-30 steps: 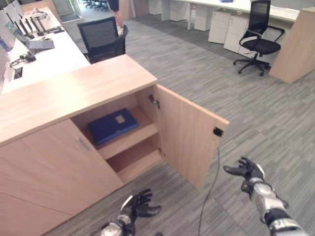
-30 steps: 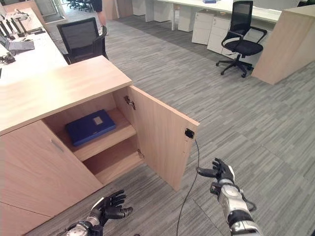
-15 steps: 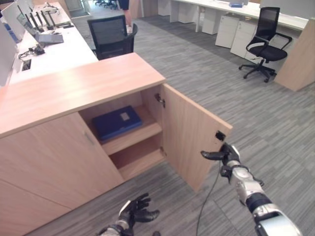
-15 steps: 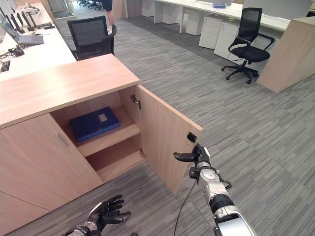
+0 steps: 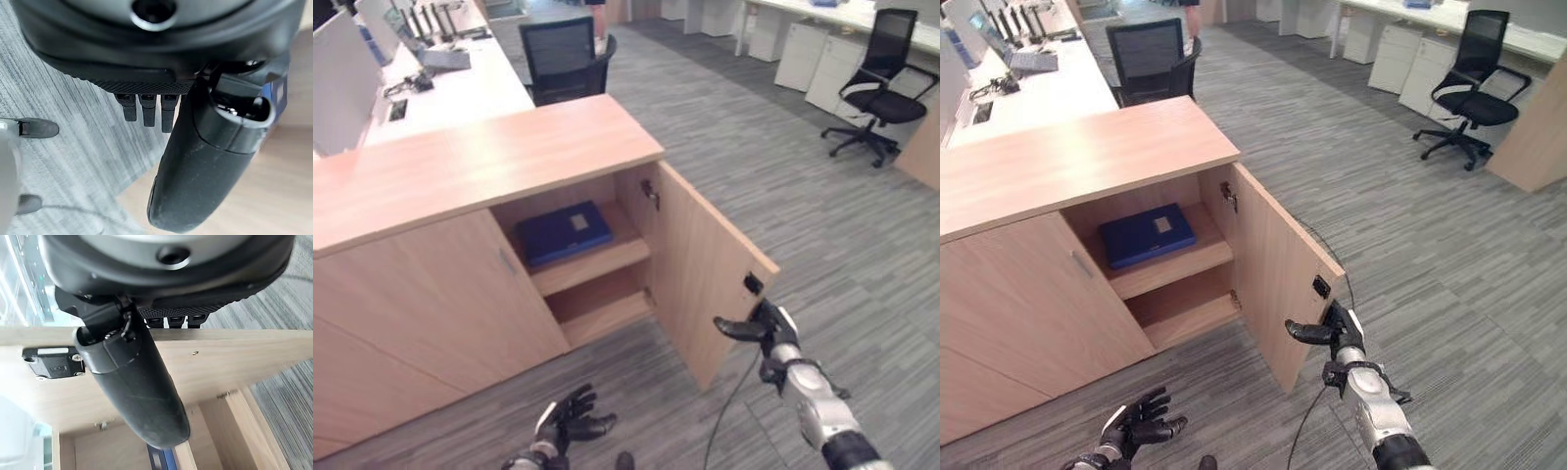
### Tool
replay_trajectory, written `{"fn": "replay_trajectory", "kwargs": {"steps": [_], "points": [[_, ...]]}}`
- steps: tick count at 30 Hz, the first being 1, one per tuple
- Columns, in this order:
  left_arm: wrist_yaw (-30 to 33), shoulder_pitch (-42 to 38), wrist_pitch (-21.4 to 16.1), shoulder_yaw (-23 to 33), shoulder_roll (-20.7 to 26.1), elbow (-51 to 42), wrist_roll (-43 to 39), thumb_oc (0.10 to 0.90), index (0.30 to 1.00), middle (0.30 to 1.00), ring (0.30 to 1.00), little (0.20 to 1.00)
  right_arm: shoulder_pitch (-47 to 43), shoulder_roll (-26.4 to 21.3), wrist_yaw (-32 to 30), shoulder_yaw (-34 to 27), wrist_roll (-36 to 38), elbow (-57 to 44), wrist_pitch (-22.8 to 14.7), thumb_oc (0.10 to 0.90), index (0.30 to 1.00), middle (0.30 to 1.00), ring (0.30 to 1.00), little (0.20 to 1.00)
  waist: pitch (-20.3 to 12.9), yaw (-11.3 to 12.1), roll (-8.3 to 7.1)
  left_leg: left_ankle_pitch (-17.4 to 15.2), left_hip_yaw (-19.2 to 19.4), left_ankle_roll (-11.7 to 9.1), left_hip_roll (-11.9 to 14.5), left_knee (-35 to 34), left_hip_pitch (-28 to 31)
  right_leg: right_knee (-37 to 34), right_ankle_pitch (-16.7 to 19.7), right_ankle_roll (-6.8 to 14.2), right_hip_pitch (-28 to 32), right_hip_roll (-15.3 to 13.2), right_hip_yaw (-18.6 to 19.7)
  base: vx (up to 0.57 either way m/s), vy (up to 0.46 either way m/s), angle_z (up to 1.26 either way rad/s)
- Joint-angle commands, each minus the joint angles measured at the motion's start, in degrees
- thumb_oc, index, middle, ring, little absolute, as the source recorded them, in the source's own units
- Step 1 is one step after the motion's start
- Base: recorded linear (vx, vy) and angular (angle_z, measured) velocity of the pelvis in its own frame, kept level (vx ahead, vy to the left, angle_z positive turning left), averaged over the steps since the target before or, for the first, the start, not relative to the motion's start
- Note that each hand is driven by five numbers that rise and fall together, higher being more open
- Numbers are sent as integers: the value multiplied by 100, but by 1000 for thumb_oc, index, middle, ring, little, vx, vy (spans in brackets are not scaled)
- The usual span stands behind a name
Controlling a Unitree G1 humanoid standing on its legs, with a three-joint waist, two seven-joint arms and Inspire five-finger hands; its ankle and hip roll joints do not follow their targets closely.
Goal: Put the empty folder in the office cabinet
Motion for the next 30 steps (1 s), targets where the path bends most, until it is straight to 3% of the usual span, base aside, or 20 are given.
{"fn": "replay_trajectory", "kwargs": {"steps": [1,2,3,4,6,9,11,12,13,14,15,16,18,20,21,25,30], "points": [[87,-669,-404,-78,209,-32,125,800,900,900,900,900,-716,413,741,111,10,-669,-568,800,900,900,900,900,282,433,-280,-730,657,-408,65,649,-332,59,-521,630,132,-794,-532,-79,155,99],[59,-684,-379,-116,165,-24,151,800,900,900,900,900,-672,388,723,101,-5,-684,-555,800,900,900,900,900,269,312,-283,-748,1356,-428,299,648,-305,77,-518,680,149,-892,-723,-58,134,123],[59,-688,-378,-116,162,-24,152,800,900,900,900,900,-674,385,722,100,-5,-686,-554,800,900,900,900,900,258,316,-281,-730,1362,-422,296,647,-327,72,-495,682,126,-895,-719,72,178,109],[-5,-670,-335,-122,162,-40,181,800,900,900,900,900,-557,369,670,17,-24,-717,-557,800,900,900,900,900,178,115,-223,-761,2450,-447,727,534,-100,98,-563,776,237,-969,-981,91,104,120],[-99,-463,-360,-101,198,-48,275,800,900,900,900,900,-498,443,659,-16,-93,-696,-499,800,900,900,900,900,137,174,-160,-697,2538,-389,683,558,-53,153,-504,770,379,-979,-1091,112,198,140],[-139,-358,-334,-63,268,-43,364,800,900,900,900,900,-524,554,639,-156,-68,-584,-458,800,900,900,900,900,99,261,-191,-771,2389,-271,535,620,-78,454,-561,768,487,-1130,-1215,108,160,52],[-176,-314,-273,23,343,-49,331,800,900,900,900,900,-660,660,548,-354,4,-429,-497,800,900,900,900,900,98,451,-232,-934,2254,-27,334,610,22,1294,-584,885,354,-1406,-1314,111,196,51],[-162,-286,-275,78,370,-78,303,800,900,900,900,900,-745,676,494,-442,2,-337,-507,800,900,900,900,900,111,505,-218,-1007,2208,51,271,612,75,1680,-428,965,217,-1561,-1342,109,256,60],[-125,-224,-289,135,455,-153,279,800,900,900,900,900,-1028,680,375,-549,-23,-166,-486,800,900,900,900,900,196,586,-187,-1121,2138,231,141,635,146,2611,65,1186,-144,-1899,-1224,77,209,64],[-125,-227,-287,137,456,-155,278,800,900,900,900,900,-1035,681,376,-551,-22,-162,-487,800,900,900,900,900,195,599,-198,-1124,2153,238,128,637,141,2645,53,1190,-176,-1920,-1200,103,222,71],[-109,-290,-294,87,548,-116,278,800,900,900,900,900,-1216,734,181,-742,131,61,-578,800,900,900,900,900,255,592,-51,-1150,1858,301,148,594,258,3187,-55,1203,-636,-1702,-725,98,103,57],[-85,-326,-322,26,569,-127,263,800,900,900,900,900,-1337,745,34,-791,218,185,-625,800,900,900,900,900,279,542,16,-1164,1642,296,127,557,360,3209,-373,1120,-810,-1439,-380,150,101,63],[-40,-432,-351,-82,586,-99,226,800,900,900,900,900,-1702,815,-202,-758,481,469,-716,800,900,900,900,900,293,457,61,-1140,1298,224,23,483,467,2504,-772,988,-874,-1004,158,171,-37,101],[1,-551,-383,-172,643,-54,160,800,900,900,900,900,-2156,829,-296,-573,618,663,-744,800,900,900,900,900,301,455,-8,-1112,1033,119,-76,359,515,1349,-631,877,-645,-961,260,119,-113,108],[4,-586,-367,-192,628,37,133,800,900,900,900,900,-2316,887,-241,-407,601,603,-739,800,900,900,900,900,248,502,-46,-1107,964,112,-102,324,516,1120,-606,835,-521,-953,263,78,-99,89],[140,-623,-375,-188,479,189,25,800,900,900,900,900,-2842,768,-186,-108,514,560,-596,800,900,900,900,900,0,665,-81,-984,798,2,-106,156,521,590,-369,763,-149,-863,206,82,-113,60],[87,-518,-341,-207,425,195,88,800,900,900,900,900,-2670,726,-79,-32,457,440,-512,800,900,900,900,900,-73,646,-106,-979,720,-57,-44,73,663,260,-322,721,149,-789,111,66,-58,10]]}}
